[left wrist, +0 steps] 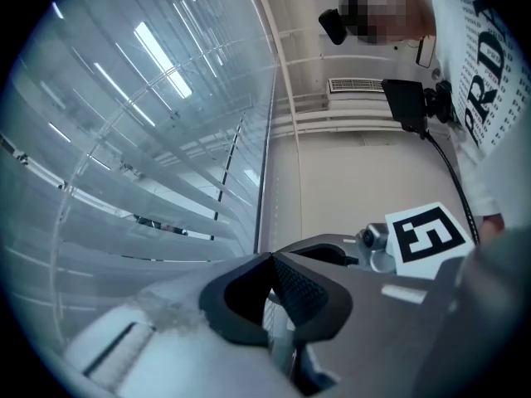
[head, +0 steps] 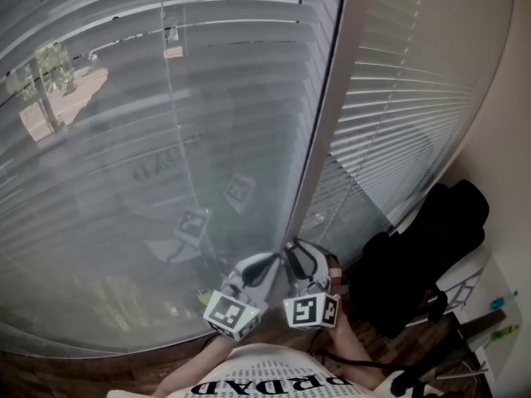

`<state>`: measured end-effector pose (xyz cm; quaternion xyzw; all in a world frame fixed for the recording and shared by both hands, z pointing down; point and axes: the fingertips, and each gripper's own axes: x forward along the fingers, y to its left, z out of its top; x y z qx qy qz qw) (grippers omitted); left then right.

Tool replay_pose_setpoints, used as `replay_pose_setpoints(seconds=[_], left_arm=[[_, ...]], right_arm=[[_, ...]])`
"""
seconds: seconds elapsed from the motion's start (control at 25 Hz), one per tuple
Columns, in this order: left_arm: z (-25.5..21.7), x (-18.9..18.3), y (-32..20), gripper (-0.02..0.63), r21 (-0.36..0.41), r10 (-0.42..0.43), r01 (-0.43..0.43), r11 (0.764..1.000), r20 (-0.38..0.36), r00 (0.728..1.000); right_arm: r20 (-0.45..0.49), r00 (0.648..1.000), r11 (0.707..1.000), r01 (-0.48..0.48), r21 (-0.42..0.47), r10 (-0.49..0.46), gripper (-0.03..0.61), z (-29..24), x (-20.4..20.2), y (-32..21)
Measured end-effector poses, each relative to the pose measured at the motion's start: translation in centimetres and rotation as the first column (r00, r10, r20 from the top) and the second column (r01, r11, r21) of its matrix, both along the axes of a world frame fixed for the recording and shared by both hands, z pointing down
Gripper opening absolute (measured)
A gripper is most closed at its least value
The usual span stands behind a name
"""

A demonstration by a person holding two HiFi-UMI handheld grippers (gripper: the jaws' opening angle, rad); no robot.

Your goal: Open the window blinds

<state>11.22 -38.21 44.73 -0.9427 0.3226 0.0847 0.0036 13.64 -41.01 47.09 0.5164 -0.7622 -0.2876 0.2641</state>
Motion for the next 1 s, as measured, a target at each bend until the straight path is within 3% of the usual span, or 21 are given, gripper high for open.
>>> replay_pose_setpoints(seconds=[0.2, 0.4, 0.6, 0.8, 1.0], left_arm=[[1.0, 0.2, 0.2, -0.008, 0.022, 0.026, -0.027, 0.999, 0.012, 1.0], [0.3, 0.1, 0.1, -0.008, 0.015, 0.013, -0.014, 1.0, 0.015, 1.0], [-0.2, 0.2, 0.3, -0.008, 0.008, 0.008, -0.008, 1.0, -0.04, 0.999], [0.7, -0.1, 0.1, -0.008, 0.015, -0.002, 0.002, 1.0, 0.026, 1.0], [0.2, 0.2, 0.2, -0.008, 0.017, 0.007, -0.006, 1.0, -0.023, 1.0]], right_arm=[[-0.026, 1.0, 1.0, 0.009, 0.016, -0.009, 0.133, 0.0, -0.1, 0.1], [0.155, 0.988, 0.999, 0.019, -0.05, -0.011, 0.133, -0.1, 0.1, 0.0], [0.33, 0.944, 0.996, 0.034, -0.087, -0.004, 0.133, -0.4, 0.4, 0.0], [0.441, 0.897, 0.993, 0.052, -0.107, 0.001, 0.133, -0.5, 0.5, 0.0], [0.539, 0.842, 0.989, 0.066, -0.135, 0.018, 0.133, -0.3, 0.7, -0.1]])
